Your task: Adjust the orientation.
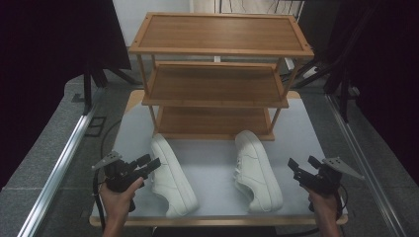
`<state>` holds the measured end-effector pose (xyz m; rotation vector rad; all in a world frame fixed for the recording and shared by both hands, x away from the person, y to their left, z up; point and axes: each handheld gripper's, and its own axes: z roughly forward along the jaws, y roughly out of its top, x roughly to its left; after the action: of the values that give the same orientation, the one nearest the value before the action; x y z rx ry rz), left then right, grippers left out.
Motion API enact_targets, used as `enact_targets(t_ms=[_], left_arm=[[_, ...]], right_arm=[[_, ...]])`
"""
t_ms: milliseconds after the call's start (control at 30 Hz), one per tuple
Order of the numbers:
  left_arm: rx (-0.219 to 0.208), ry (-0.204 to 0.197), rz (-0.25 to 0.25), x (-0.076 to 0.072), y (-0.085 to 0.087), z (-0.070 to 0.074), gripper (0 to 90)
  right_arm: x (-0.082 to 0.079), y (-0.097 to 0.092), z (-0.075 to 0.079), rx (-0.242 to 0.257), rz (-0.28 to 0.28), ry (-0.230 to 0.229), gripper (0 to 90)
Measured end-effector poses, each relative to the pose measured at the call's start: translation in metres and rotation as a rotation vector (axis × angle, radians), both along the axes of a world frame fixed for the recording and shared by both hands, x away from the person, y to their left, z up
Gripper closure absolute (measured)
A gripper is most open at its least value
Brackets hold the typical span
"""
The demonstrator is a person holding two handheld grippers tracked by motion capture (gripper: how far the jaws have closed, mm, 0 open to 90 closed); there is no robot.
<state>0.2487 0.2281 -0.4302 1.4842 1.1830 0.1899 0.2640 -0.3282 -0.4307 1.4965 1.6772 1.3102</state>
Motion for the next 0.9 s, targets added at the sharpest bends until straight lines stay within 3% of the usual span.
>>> enact_targets(t_ms=[167, 267, 600, 900], left_arm=[[0.001, 0.011, 0.003, -0.003, 0.0, -0.004, 42.8], [0.002, 0.004, 0.008, -0.006, 0.001, -0.002, 42.7], [0.03, 0.014, 0.008, -0.004, -0.008, 0.0, 42.7], [0.065, 0.032, 0.003, -0.005, -0.017, -0.002, 43.4]], right_arm=[[0.0, -0.003, -0.002, 0.028, 0.022, 0.016, 20.7], [0.001, -0.009, -0.003, 0.072, 0.028, 0.01, 21.6], [-0.003, -0.021, -0.011, 0.109, 0.045, 0.029, 24.0], [0.0, -0.016, -0.017, 0.098, 0.068, 0.053, 24.3]])
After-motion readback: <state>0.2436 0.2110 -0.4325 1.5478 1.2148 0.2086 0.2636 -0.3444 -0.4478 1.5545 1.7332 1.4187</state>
